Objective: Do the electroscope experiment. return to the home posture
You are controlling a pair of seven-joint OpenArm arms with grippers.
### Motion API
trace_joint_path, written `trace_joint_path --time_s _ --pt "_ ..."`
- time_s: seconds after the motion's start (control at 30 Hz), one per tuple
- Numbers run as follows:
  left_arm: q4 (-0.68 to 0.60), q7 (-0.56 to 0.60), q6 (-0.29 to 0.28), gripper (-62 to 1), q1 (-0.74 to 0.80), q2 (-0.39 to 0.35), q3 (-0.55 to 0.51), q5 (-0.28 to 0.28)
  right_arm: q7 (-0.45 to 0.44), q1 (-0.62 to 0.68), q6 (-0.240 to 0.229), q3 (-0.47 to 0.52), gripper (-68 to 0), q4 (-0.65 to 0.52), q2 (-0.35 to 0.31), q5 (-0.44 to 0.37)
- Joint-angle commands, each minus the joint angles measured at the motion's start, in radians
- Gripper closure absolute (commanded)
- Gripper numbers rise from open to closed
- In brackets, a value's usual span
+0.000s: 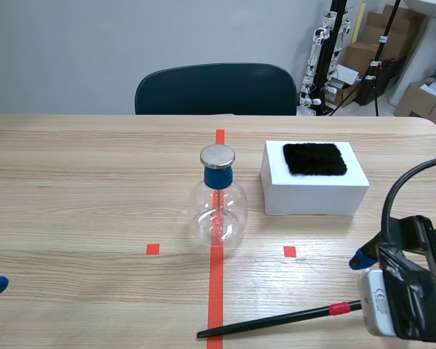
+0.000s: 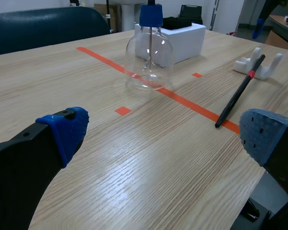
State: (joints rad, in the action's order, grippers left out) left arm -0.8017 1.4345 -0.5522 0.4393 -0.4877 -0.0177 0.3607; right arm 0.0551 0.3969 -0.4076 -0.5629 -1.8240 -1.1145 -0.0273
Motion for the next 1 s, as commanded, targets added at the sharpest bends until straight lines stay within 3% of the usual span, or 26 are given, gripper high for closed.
trace_joint_path --time_s 0.0,0.13,0.37,0.43,0.63,0.67,0.8,0.9,0.97 --pt "-0.053 0.003 -0.005 -62.3 0.068 -0.006 -0.035 -0.038 0.029 -0.008 0.000 0.040 -67.9 -0.003 0.031 -0.004" --pt "-0.153 -0.041 -0.005 -62.3 0.200 -0.006 -0.122 -0.116 0.034 0.075 -0.005 0.157 -67.9 -0.003 0.062 -0.010" --pt "-0.400 -0.201 -0.004 -62.3 0.425 -0.006 -0.262 -0.215 -0.074 0.330 -0.034 0.437 -67.9 -0.003 0.095 -0.002" --pt "-0.488 -0.251 -0.004 -62.3 0.485 -0.005 -0.282 -0.228 -0.093 0.388 -0.077 0.535 -67.9 -0.003 0.140 -0.002" --pt "-0.747 -0.336 0.011 -62.3 0.650 -0.006 -0.291 -0.269 -0.183 0.481 -0.323 0.819 -67.9 -0.016 0.301 -0.006" --pt "-0.784 -0.339 0.012 -62.3 0.672 -0.006 -0.291 -0.269 -0.202 0.490 -0.338 0.857 -67.9 -0.020 0.325 -0.011" --pt "-0.900 -0.347 0.020 -62.3 0.743 -0.006 -0.291 -0.269 -0.356 0.536 -0.338 0.938 -67.9 -0.040 0.388 -0.026" --pt "-0.975 -0.385 0.077 -62.3 0.779 0.007 -0.291 -0.273 -0.465 0.556 -0.338 0.956 -67.9 -0.062 0.403 -0.031" --pt "-1.015 -0.412 0.122 -62.3 0.792 0.034 -0.291 -0.276 -0.491 0.562 -0.338 0.956 -67.9 -0.079 0.413 -0.031"
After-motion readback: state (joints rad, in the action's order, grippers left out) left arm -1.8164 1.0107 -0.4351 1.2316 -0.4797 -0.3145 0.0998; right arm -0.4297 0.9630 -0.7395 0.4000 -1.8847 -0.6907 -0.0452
